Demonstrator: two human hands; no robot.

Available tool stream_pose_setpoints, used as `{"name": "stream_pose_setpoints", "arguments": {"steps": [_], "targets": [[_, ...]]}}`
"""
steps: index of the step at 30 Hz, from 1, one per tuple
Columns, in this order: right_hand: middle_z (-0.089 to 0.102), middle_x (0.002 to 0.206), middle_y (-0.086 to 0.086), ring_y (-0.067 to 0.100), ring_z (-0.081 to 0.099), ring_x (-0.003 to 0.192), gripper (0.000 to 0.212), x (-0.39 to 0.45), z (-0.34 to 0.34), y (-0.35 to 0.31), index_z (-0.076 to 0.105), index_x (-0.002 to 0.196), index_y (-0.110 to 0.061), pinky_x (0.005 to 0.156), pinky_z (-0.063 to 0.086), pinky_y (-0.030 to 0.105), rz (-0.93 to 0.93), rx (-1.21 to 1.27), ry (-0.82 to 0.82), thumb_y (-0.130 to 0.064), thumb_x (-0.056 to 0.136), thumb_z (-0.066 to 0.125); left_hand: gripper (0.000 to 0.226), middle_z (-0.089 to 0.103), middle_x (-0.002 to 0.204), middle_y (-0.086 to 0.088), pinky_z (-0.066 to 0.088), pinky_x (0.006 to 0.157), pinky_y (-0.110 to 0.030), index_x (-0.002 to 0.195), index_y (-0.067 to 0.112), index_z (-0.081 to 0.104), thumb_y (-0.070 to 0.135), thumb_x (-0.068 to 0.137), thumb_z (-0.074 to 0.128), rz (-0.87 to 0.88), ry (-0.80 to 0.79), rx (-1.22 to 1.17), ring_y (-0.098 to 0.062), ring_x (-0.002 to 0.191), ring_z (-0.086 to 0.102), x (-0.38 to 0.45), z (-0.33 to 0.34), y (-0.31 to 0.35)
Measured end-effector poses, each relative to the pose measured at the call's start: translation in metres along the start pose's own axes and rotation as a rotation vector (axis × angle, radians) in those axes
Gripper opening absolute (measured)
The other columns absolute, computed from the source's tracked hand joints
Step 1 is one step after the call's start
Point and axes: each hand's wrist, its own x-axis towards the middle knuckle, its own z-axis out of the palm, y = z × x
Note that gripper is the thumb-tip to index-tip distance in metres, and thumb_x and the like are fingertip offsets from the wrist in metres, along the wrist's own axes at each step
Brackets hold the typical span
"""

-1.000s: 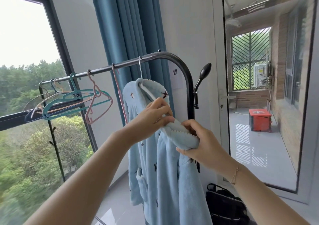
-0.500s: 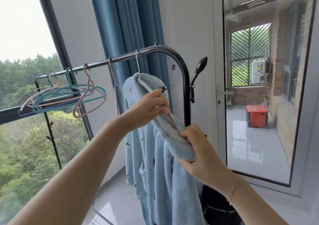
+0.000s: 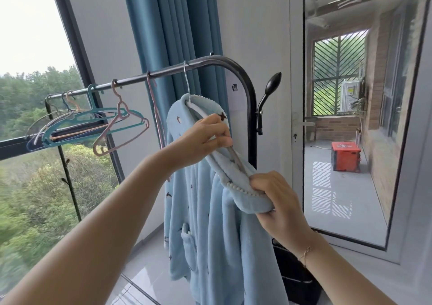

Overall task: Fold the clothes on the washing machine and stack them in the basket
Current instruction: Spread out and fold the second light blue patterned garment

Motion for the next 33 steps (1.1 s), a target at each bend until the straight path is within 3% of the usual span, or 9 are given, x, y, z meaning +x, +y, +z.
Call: {"name": "stream_pose_setpoints", "arguments": {"steps": [3, 7, 12, 20, 24, 28, 30, 33], "targets": [[0.053, 0.098, -0.005, 0.019, 0.049, 0.078, 0.031, -0.002, 0.006, -0.007, 0.052, 0.094, -0.014, 0.074, 0.043, 0.024, -0.05, -0.046, 0.101, 0.01, 0.076, 0.055, 0.018, 0.045, 0.096, 0.0, 0.033, 0.078, -0.011, 0.079, 0.036, 0.055, 0.027, 0.095, 0.054, 0.009, 0.0, -0.024, -0.003, 0.083, 0.042, -0.002, -0.003, 0.004], [0.051, 0.092, -0.005, 0.018, 0.048, 0.075, 0.033, -0.008, 0.012, -0.018, 0.048, 0.085, -0.016, 0.074, 0.039, 0.017, 0.001, -0.092, 0.221, 0.013, 0.074, 0.06, 0.011, 0.048, 0.097, -0.005, 0.037, 0.08, -0.015, 0.079, 0.033, 0.057, 0.035, 0.089, 0.052, 0.001, 0.028, -0.046, -0.009, 0.086, 0.045, -0.005, -0.002, 0.011], [0.051, 0.085, -0.006, 0.016, 0.048, 0.071, 0.035, -0.009, 0.006, -0.03, 0.04, 0.076, -0.017, 0.066, 0.039, 0.015, 0.074, -0.069, 0.337, 0.009, 0.077, 0.064, 0.013, 0.045, 0.089, 0.006, 0.033, 0.073, -0.008, 0.08, 0.025, 0.06, 0.026, 0.093, 0.057, 0.0, 0.083, -0.054, 0.004, 0.076, 0.042, -0.006, 0.0, 0.016], [0.05, 0.067, 0.007, 0.022, 0.045, 0.061, 0.03, -0.014, 0.003, -0.033, 0.043, 0.061, -0.004, 0.052, 0.036, 0.026, 0.206, -0.048, 0.337, 0.019, 0.067, 0.063, 0.015, 0.043, 0.087, 0.011, 0.031, 0.075, -0.004, 0.079, 0.026, 0.059, 0.023, 0.094, 0.057, 0.002, 0.174, -0.05, 0.007, 0.077, 0.043, -0.005, 0.009, 0.019], [0.051, 0.068, 0.004, 0.017, 0.043, 0.061, 0.039, -0.016, 0.002, -0.035, 0.038, 0.068, -0.013, 0.054, 0.035, 0.02, 0.063, -0.108, 0.352, 0.018, 0.068, 0.062, 0.015, 0.044, 0.089, 0.012, 0.034, 0.08, -0.008, 0.079, 0.031, 0.059, 0.029, 0.094, 0.057, 0.019, 0.183, -0.054, 0.004, 0.081, 0.045, -0.006, 0.011, 0.018], [0.04, 0.075, -0.004, 0.015, 0.037, 0.063, 0.049, -0.027, 0.012, -0.036, 0.032, 0.069, -0.016, 0.052, 0.033, 0.024, -0.008, -0.157, 0.353, 0.026, 0.062, 0.058, 0.019, 0.049, 0.095, 0.0, 0.038, 0.086, -0.02, 0.082, 0.029, 0.059, 0.036, 0.096, 0.051, 0.019, 0.222, -0.081, -0.01, 0.089, 0.049, -0.001, 0.007, 0.026], [0.038, 0.074, -0.005, 0.015, 0.035, 0.064, 0.053, -0.039, 0.025, -0.041, 0.032, 0.069, -0.016, 0.053, 0.031, 0.022, 0.001, -0.173, 0.309, 0.029, 0.058, 0.058, 0.023, 0.047, 0.094, -0.001, 0.037, 0.083, -0.016, 0.079, 0.032, 0.054, 0.033, 0.1, 0.045, -0.001, 0.244, -0.081, -0.008, 0.087, 0.046, 0.005, -0.001, 0.035], [0.041, 0.076, -0.006, 0.013, 0.037, 0.066, 0.041, -0.041, 0.028, -0.042, 0.033, 0.071, -0.018, 0.062, 0.031, 0.014, 0.133, -0.133, 0.345, 0.018, 0.071, 0.053, 0.026, 0.044, 0.09, 0.003, 0.033, 0.075, -0.005, 0.077, 0.032, 0.052, 0.031, 0.101, 0.044, -0.027, 0.211, -0.054, -0.003, 0.081, 0.042, 0.014, -0.008, 0.041]]}}
